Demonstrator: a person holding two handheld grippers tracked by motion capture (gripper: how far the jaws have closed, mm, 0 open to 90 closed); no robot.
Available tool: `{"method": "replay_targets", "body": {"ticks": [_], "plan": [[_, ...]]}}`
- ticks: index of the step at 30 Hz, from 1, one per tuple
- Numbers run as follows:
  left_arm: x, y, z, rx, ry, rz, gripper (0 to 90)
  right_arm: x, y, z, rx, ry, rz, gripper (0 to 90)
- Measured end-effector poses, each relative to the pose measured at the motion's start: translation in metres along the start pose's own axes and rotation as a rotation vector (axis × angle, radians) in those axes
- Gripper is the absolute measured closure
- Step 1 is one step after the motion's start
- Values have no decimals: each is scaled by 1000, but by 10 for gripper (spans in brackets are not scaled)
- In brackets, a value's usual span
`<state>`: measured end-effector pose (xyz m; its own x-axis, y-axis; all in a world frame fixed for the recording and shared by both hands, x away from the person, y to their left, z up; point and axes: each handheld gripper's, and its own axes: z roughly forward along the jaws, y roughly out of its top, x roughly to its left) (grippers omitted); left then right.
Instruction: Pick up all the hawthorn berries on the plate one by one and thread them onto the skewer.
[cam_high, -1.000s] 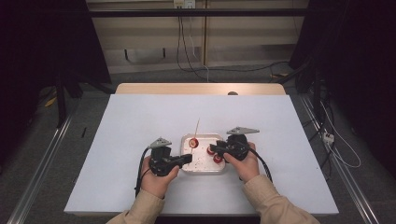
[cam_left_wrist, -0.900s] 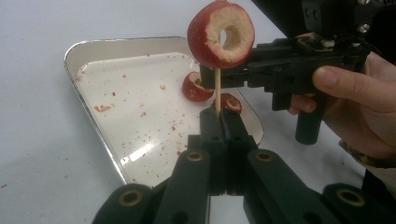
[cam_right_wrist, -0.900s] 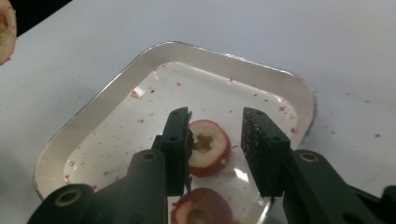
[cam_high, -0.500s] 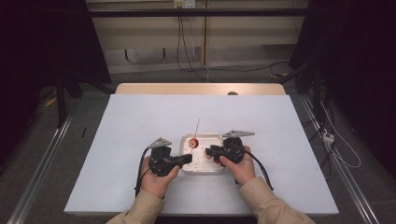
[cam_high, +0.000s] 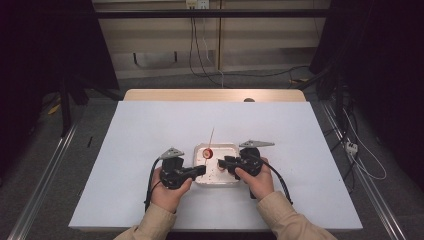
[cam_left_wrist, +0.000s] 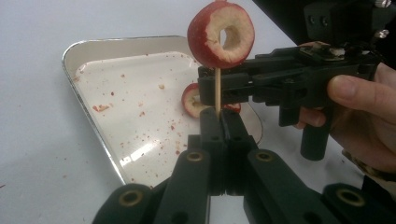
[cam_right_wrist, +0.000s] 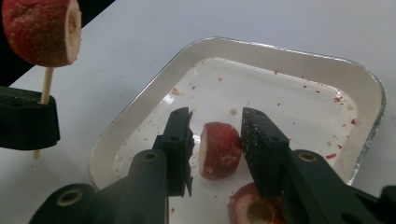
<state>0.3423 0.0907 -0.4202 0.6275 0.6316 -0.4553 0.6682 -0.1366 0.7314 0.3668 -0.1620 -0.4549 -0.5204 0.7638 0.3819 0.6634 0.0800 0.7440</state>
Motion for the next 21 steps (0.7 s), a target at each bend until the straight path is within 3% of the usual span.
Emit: {"method": "replay_targets", "body": {"ticks": [8, 21], "plan": [[-1, 0, 1, 1, 2, 6, 898, 1, -7, -2, 1, 20, 15, 629], [-1, 0, 1, 2, 1, 9, 898, 9, -12, 5, 15, -15, -82, 635]]}}
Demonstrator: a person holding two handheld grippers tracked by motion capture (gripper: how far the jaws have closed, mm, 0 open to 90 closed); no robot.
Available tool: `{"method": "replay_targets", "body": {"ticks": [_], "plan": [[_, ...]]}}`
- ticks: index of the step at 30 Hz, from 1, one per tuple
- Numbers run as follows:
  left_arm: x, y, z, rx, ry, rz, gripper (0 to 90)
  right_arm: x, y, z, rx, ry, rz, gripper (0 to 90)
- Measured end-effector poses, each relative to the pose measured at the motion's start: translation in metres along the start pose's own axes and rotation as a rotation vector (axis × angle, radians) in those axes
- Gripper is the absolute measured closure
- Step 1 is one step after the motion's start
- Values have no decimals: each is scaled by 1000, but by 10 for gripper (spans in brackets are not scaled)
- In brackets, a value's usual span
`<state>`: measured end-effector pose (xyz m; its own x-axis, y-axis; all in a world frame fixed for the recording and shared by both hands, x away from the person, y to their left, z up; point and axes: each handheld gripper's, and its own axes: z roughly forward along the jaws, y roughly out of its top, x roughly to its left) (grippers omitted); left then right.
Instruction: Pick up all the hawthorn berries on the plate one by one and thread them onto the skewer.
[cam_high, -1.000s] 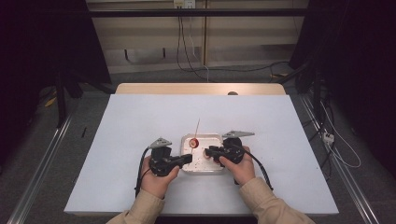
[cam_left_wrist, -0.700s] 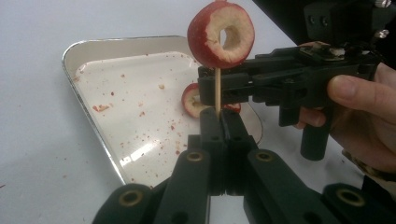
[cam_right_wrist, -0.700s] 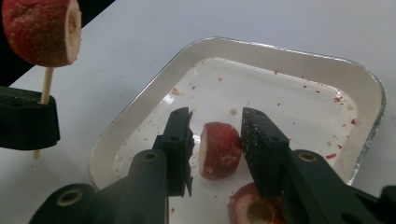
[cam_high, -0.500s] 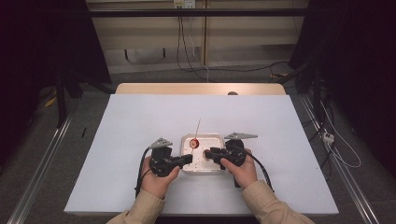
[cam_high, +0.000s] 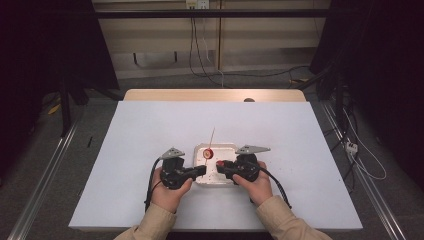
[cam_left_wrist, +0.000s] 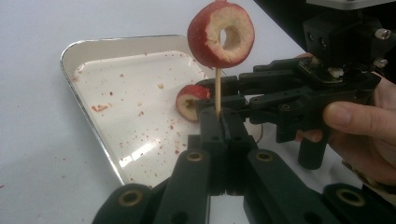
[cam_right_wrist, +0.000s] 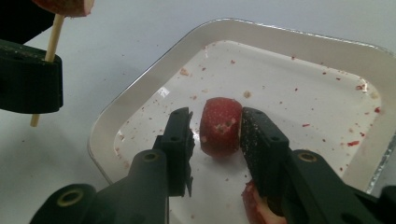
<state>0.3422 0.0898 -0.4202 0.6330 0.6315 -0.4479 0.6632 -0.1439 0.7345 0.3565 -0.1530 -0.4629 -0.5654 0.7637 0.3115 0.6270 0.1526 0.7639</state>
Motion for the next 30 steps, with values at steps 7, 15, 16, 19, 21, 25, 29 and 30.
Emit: {"method": "replay_targets", "body": {"ticks": [7, 15, 16, 19, 21, 25, 29, 30], "plan": [[1, 0, -1, 2, 0, -5, 898, 3, 1, 8, 11, -29, -55, 613], [3, 0, 0, 3, -2, -8, 898, 1, 5, 7, -2, -15, -38, 724], [4, 0, 0, 8, -1, -9, 898, 0, 6, 5, -8, -13, -28, 727], [4, 0, -1, 12, -1, -11, 898, -4, 10, -1, -28, -5, 1, 731], [4, 0, 0, 19, 1, -9, 898, -7, 11, -5, -34, 16, 36, 731], [2, -1, 2, 43, -10, -1, 898, -14, 21, -20, -76, 56, 94, 732], [-1, -2, 5, 70, -20, 16, 898, -24, 32, -39, -122, 94, 158, 732], [-2, -3, 6, 78, -26, 15, 898, -27, 35, -43, -133, 102, 172, 732]]}}
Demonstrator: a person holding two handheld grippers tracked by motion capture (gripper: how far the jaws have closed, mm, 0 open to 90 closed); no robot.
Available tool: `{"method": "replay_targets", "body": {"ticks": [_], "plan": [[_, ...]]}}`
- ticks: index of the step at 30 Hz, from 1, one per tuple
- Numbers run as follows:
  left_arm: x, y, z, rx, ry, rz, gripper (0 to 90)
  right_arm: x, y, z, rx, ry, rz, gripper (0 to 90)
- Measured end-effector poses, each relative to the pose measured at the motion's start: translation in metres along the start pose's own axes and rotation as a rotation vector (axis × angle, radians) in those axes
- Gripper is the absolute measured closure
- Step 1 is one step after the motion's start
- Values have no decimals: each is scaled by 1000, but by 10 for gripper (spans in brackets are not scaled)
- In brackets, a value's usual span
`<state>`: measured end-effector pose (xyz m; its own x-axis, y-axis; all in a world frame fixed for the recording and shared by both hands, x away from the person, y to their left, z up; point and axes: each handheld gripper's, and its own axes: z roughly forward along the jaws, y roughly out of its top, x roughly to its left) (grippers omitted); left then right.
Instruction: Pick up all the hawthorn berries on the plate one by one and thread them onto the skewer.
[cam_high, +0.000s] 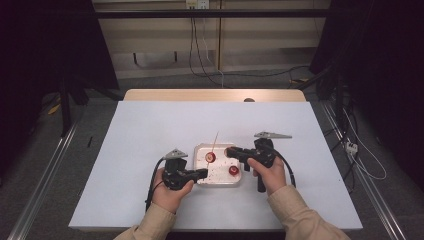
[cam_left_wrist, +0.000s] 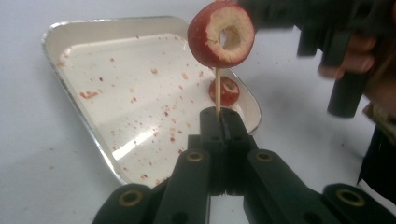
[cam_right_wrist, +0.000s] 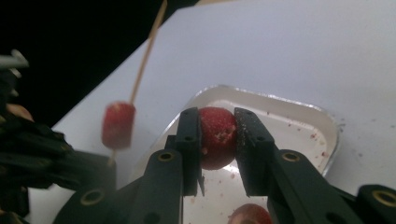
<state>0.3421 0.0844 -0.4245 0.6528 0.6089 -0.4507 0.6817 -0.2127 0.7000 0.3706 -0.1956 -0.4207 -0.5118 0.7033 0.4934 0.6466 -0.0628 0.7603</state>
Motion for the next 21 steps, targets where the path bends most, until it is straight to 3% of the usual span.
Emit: {"method": "replay_targets", "body": {"ticks": [8, 21], "plan": [[-7, -3, 10, 56, -24, 24, 899, -9, 21, -22, -58, 51, 91, 733], [-19, -6, 18, 115, -69, 75, 899, -13, 23, -23, -77, 84, 154, 732]]}}
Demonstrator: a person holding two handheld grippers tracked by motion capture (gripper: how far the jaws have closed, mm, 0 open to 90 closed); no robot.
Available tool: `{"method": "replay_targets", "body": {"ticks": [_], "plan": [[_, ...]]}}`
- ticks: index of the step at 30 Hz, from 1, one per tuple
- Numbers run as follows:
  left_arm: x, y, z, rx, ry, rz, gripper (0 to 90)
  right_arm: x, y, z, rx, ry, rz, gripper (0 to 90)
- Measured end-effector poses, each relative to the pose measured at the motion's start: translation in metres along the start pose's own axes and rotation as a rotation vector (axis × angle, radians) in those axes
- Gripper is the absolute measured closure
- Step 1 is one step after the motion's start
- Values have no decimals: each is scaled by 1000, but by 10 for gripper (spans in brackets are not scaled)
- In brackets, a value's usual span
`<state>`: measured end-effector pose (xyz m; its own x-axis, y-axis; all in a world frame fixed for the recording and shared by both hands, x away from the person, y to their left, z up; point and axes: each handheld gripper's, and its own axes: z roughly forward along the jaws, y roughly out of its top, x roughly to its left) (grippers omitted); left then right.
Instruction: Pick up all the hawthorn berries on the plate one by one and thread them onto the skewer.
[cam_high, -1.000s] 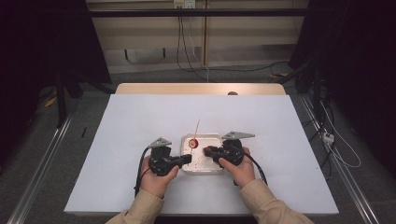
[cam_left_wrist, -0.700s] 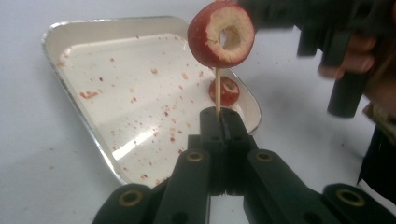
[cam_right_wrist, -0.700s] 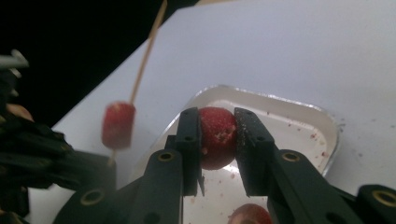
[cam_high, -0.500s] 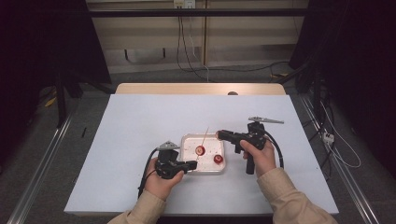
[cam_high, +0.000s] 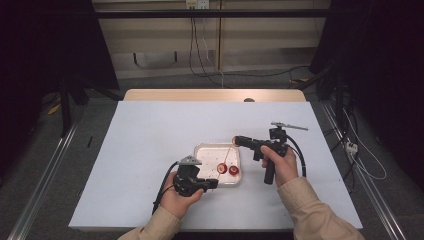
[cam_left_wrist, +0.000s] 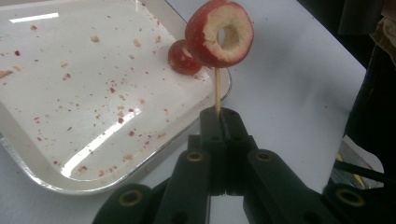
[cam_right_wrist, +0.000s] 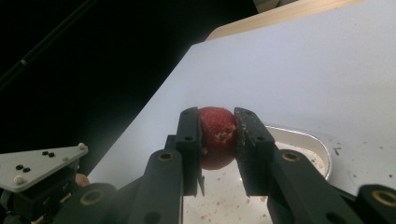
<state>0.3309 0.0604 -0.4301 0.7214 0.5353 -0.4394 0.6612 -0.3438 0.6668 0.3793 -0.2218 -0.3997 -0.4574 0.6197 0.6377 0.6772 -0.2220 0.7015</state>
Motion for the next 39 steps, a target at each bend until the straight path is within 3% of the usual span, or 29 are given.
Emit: {"method": "replay_targets", "body": {"ticks": [4, 15, 17, 20, 27, 39], "plan": [[-3, 1, 1, 1, -14, 14, 899, -1, 1, 0, -10, 10, 21, 731], [5, -1, 0, 8, 19, -19, 899, -1, 1, -1, -11, 13, 11, 732], [6, -1, -1, 13, 9, -22, 899, 0, 1, -1, -11, 16, 13, 732], [5, 0, -1, -2, 22, -17, 899, 1, -1, -1, 14, 26, 4, 732], [-4, 2, -1, 1, -2, 47, 900, 0, -1, 0, 9, 36, 26, 714], [-5, 2, -2, -9, -7, 51, 899, 0, -2, 3, -12, 54, 82, 721]]}}
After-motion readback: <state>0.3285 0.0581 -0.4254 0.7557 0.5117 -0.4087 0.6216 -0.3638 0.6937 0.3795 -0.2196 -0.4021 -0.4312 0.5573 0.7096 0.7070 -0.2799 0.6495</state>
